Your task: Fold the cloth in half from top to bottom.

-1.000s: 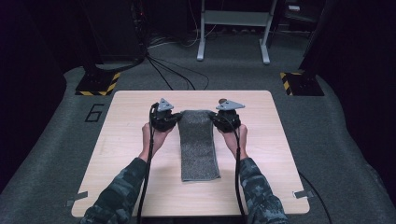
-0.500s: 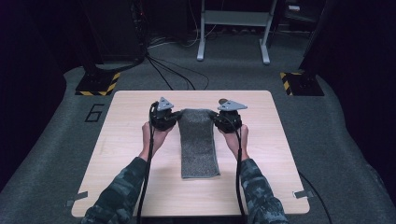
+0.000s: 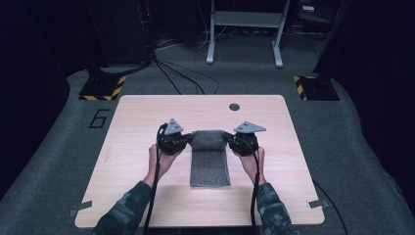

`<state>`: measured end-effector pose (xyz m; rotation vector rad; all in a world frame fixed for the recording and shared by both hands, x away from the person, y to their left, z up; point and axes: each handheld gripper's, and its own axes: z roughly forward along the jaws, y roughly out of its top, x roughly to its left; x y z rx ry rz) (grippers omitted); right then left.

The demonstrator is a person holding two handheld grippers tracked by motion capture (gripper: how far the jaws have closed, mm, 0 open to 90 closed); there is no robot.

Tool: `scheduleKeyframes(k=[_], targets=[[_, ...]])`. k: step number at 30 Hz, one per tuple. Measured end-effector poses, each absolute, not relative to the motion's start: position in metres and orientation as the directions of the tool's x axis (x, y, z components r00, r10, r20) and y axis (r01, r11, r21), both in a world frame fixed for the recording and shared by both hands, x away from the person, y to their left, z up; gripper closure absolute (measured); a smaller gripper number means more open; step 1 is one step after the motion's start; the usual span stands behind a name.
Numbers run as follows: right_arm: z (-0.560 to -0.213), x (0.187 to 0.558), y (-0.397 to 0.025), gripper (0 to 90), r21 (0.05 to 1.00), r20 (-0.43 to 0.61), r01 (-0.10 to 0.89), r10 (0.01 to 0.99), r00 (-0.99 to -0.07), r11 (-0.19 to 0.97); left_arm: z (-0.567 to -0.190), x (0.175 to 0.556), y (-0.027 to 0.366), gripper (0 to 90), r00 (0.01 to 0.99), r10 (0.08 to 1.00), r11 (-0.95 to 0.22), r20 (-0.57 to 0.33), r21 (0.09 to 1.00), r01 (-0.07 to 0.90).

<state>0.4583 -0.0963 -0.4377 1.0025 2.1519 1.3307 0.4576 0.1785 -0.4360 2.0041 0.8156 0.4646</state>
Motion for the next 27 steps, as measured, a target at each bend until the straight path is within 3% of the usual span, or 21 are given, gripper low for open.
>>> scheduleKeyframes(k=[27], targets=[[-0.477, 0.404, -0.105, 85.8, 0.834, 0.013, 0.4, 0.711, -0.703, 0.381, -0.483, 0.41, 0.176, 83.3, 0.735, 0.676, -0.416, -0.048, 0.799, 0.434]])
